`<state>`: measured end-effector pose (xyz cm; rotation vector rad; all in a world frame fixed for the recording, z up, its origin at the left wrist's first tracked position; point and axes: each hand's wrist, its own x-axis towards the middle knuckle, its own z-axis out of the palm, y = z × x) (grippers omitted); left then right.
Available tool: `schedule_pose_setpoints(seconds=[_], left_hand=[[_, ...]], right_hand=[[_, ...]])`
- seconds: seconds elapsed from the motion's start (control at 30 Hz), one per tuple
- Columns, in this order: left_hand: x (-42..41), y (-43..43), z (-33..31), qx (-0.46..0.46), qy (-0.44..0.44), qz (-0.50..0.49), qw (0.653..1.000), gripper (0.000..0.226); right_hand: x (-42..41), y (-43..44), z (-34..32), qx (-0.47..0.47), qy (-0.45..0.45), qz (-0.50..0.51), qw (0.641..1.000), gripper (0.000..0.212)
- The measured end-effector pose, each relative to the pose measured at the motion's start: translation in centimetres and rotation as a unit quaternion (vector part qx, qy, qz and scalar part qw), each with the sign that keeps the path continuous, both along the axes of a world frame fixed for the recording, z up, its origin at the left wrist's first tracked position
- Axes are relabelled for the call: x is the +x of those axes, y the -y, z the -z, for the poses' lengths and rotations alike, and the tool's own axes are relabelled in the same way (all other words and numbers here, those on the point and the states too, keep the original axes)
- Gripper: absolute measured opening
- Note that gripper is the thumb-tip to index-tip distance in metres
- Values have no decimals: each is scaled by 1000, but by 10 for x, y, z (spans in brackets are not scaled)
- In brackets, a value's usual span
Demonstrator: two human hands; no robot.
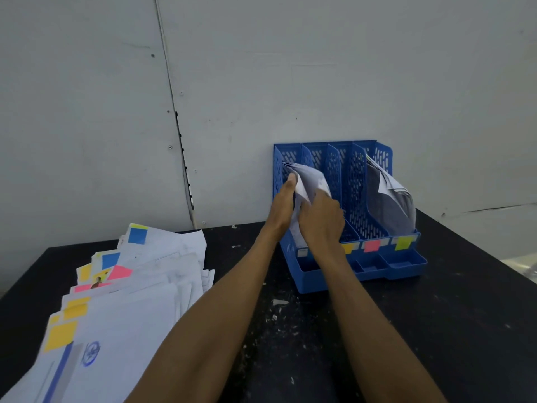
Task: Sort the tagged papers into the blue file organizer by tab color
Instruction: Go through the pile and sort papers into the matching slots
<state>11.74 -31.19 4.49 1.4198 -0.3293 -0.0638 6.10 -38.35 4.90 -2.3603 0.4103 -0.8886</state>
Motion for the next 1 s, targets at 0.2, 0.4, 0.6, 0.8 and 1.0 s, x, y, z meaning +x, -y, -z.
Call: schedule_pose_setpoints(seconds=[0.2,0.4,0.6,0.8,1.0], left_hand=[[-11,-53,-4,63,19,-52,996,59],[-36,-157,14,129,48,-154,978,36],[-81,-285,60,321,40,-315,893,31],[-140,-365,106,460,-29,-394,795,23],[-173,-395,116,447,17,-421,789,26]], right_hand=[[-4,-37,-19,-36,155,-53,986,35],[-18,-115,-12,-13,72,-139,988,36],[-38,-202,23,0,-160,-254,954,36],[-70,-258,60,-74,-331,-307,889,57],[-81,-267,67,-109,-337,-295,887,57]])
